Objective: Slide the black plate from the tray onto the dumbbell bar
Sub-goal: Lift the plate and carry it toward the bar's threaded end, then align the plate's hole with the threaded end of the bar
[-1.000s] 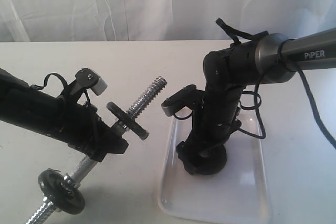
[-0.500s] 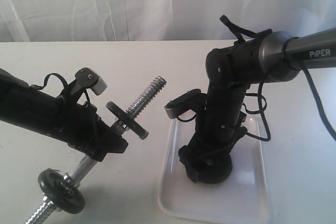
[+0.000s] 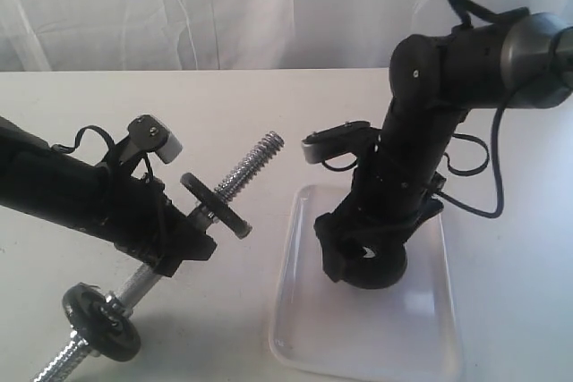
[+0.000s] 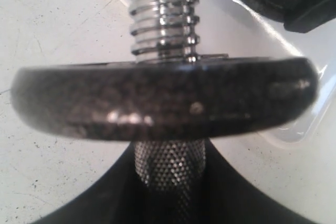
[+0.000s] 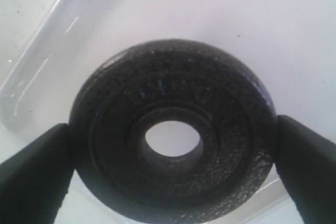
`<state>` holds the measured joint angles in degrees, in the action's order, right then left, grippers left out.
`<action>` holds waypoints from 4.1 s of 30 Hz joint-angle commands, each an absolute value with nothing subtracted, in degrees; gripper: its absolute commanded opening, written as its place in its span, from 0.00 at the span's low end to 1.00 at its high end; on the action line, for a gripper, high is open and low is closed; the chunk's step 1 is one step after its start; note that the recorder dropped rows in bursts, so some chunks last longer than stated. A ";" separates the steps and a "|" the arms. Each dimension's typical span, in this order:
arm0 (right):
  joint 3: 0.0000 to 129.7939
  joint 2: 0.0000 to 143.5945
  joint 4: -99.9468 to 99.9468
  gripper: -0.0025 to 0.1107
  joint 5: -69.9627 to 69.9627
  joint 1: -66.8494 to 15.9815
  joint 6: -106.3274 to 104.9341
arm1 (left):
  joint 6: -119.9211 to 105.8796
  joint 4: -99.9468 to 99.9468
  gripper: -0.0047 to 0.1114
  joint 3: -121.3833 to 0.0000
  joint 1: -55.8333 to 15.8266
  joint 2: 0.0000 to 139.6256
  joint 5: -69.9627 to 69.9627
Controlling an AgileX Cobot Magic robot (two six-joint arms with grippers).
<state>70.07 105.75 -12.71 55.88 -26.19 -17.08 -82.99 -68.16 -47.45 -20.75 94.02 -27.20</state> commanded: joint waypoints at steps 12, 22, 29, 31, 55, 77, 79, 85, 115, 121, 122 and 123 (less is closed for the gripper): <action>70.19 99.51 -37.17 0.02 63.56 -16.03 -30.94 | -85.90 -71.72 0.04 -48.63 -20.75 91.31 -30.40; 70.19 97.43 -48.86 0.02 69.26 -8.86 -37.52 | -87.34 -71.45 0.04 -48.63 -20.75 91.31 -31.48; 70.19 97.43 -59.55 0.02 69.96 -4.76 -45.68 | -87.34 -71.45 0.04 -48.63 -20.75 91.31 -33.03; 70.19 97.43 -60.55 0.02 69.96 -4.12 -46.27 | -87.45 -71.45 0.04 -48.63 -20.75 91.31 -33.76; 74.59 105.46 -66.41 0.02 69.96 -3.86 -46.13 | -91.49 -71.66 0.04 -48.63 -20.75 91.31 -38.64; 74.82 105.46 -65.31 0.02 69.96 -5.08 -37.02 | -94.33 -71.87 0.04 -48.63 -20.75 91.31 -38.64; 74.82 105.46 -64.72 0.02 69.96 -5.86 -36.27 | -94.52 -71.87 0.04 -48.63 -20.75 91.31 -38.64; 74.82 105.25 -64.42 0.02 69.96 -8.10 -34.31 | -94.65 -71.87 0.04 -48.63 -20.75 91.31 -39.20; 74.72 102.83 -63.08 0.02 69.96 -9.33 -30.29 | -96.17 -71.87 0.04 -48.63 -20.75 91.31 -39.07; 74.72 102.83 -63.08 0.02 69.96 -11.29 -30.29 | -96.31 -71.87 0.04 -48.63 -20.75 91.31 -39.07; 74.72 102.83 -63.08 0.02 69.96 -11.34 -30.29 | -96.31 -71.87 0.04 -48.63 -20.75 91.31 -39.07; 74.72 102.83 -63.19 0.02 69.96 -11.33 -30.29 | -96.87 -71.87 0.04 -48.63 -20.75 91.31 -39.07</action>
